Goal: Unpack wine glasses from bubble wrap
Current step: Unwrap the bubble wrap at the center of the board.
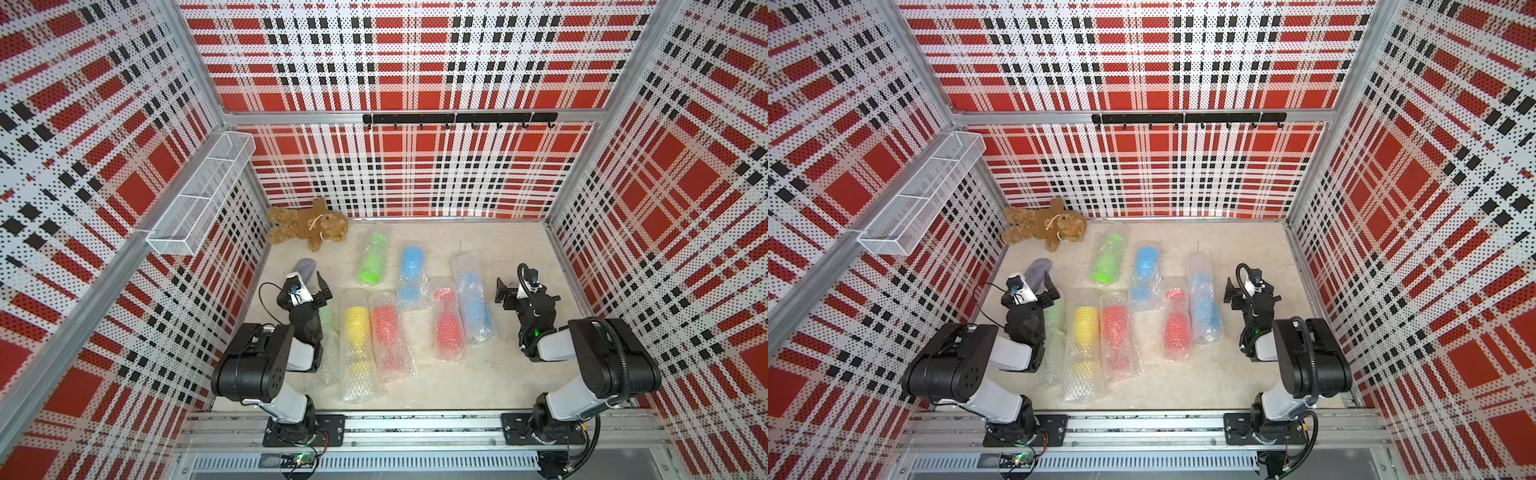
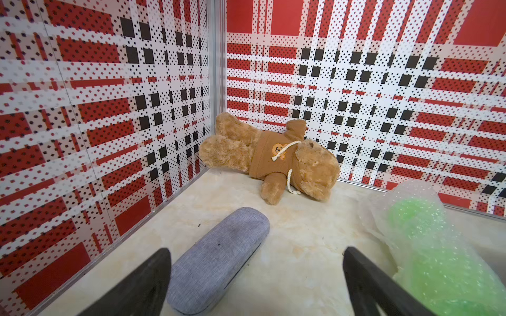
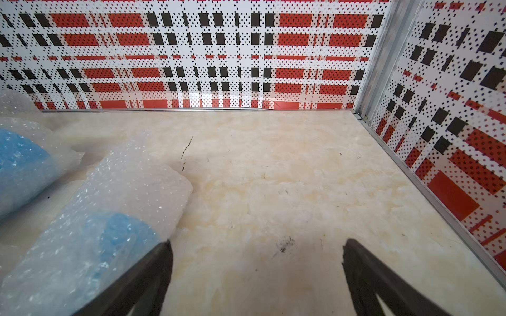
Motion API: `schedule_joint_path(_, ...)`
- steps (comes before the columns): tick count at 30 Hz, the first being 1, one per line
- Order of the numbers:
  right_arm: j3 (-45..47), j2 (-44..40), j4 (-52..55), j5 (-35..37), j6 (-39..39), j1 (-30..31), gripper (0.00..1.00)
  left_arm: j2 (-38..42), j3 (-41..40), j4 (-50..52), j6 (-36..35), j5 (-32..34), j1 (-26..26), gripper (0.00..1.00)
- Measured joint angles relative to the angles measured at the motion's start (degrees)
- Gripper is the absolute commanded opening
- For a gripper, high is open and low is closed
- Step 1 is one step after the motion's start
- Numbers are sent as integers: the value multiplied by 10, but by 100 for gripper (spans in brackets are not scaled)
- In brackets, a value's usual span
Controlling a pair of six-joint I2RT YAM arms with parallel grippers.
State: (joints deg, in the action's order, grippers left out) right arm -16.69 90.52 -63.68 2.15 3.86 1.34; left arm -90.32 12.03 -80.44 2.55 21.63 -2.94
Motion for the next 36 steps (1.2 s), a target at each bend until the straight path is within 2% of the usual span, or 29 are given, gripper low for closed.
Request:
schedule_joint_path(20, 0, 0, 0, 0, 0, 0, 100, 0, -5, -13, -14, 9, -18, 98)
schedule_joint_path(29, 0, 0, 0, 0, 0, 0, 100, 2, -5, -10, -8, 13, -7, 98)
schedule_joint_path(32, -8, -30, 48, 9, 2, 0, 100, 31, -10, 8, -3, 42, -13, 98)
schedule_joint_path(36, -76, -131, 166, 35, 10, 8, 100, 138, 14, 87, -20, 98, -51, 98)
